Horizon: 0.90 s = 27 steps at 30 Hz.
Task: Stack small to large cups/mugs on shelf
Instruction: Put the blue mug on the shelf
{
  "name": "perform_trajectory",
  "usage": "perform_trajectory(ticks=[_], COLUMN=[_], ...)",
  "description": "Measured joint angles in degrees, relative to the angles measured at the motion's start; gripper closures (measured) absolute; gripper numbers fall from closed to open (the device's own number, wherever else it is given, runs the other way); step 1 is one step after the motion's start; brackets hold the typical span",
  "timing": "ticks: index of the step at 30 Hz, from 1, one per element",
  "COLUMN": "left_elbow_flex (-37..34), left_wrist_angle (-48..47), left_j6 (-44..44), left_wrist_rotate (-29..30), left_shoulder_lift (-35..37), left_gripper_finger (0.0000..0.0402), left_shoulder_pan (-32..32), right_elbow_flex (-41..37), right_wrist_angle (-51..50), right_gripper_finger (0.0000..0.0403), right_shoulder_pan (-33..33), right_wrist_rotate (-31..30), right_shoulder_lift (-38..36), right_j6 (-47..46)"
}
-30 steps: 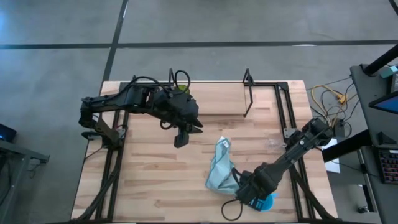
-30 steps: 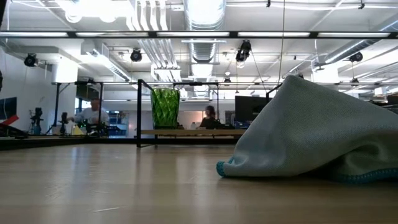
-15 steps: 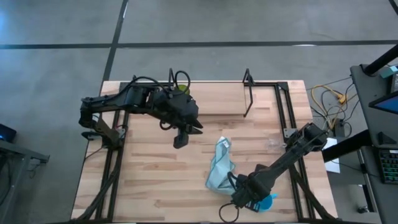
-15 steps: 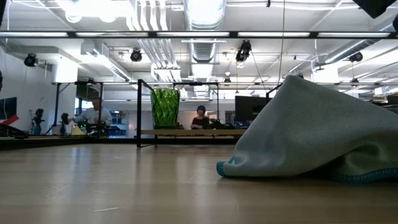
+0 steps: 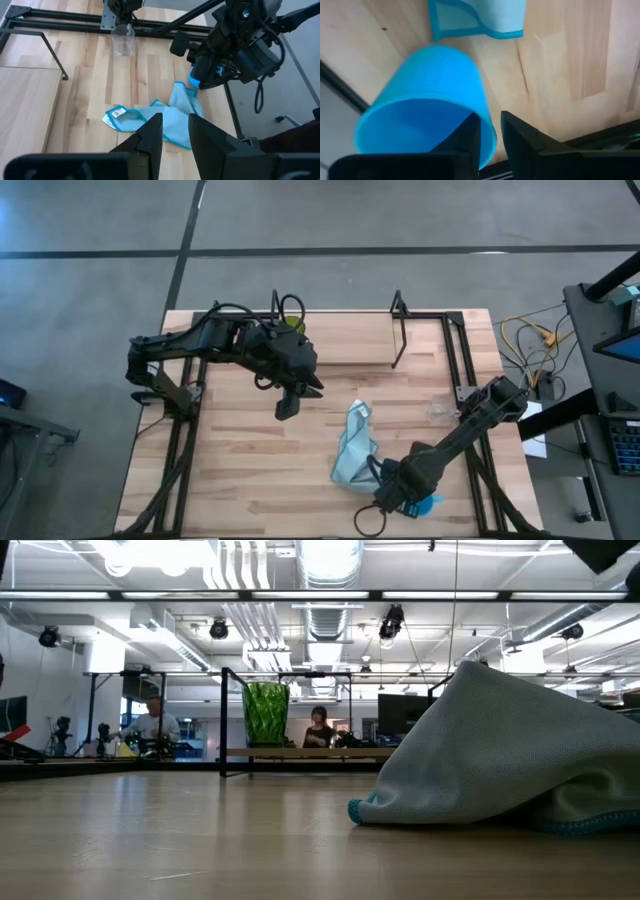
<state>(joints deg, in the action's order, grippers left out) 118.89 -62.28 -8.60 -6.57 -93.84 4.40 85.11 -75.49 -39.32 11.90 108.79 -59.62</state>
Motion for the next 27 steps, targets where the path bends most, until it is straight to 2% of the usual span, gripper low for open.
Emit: perform_trajectory(ticks=[6, 10, 16, 19, 23, 27], left_elbow_flex=[0.0, 0.1, 0.1, 0.0, 0.0, -0.1], left_wrist_angle=[-0.2, -0.2, -0.2, -0.1, -0.1, -0.5], left_j6=[0.0, 0.0, 0.0, 0.0, 0.0, 0.4], left_wrist_rotate=[0.0, 0.0, 0.0, 0.0, -0.1, 0.0], left_shoulder_lift=[0.2, 0.3, 0.7, 1.0, 1.1, 1.1], left_gripper_finger=[0.0322, 0.0322, 0.0322, 0.0322, 0.0322, 0.0322], left_shoulder_pan=[0.0, 0.0, 0.1, 0.1, 0.1, 0.1], right_elbow_flex=[-2.9, -2.3, 2.9, 6.2, 11.6, 16.5], right_wrist_angle=[-1.2, -2.9, -5.3, -7.6, -12.0, -9.5], right_gripper_finger=[0.0385, 0.0392, 0.0393, 0.0393, 0.0394, 0.0394], right_shoulder_pan=[0.7, 2.2, 4.9, 7.7, 12.2, 17.9], right_wrist_rotate=[0.4, 2.7, -0.5, -5.4, -16.9, -23.5], right_shoulder_lift=[0.0, -1.3, -6.5, -9.8, -14.8, -18.8], right_j6=[0.5, -0.8, -0.1, 0.1, 0.6, 7.7])
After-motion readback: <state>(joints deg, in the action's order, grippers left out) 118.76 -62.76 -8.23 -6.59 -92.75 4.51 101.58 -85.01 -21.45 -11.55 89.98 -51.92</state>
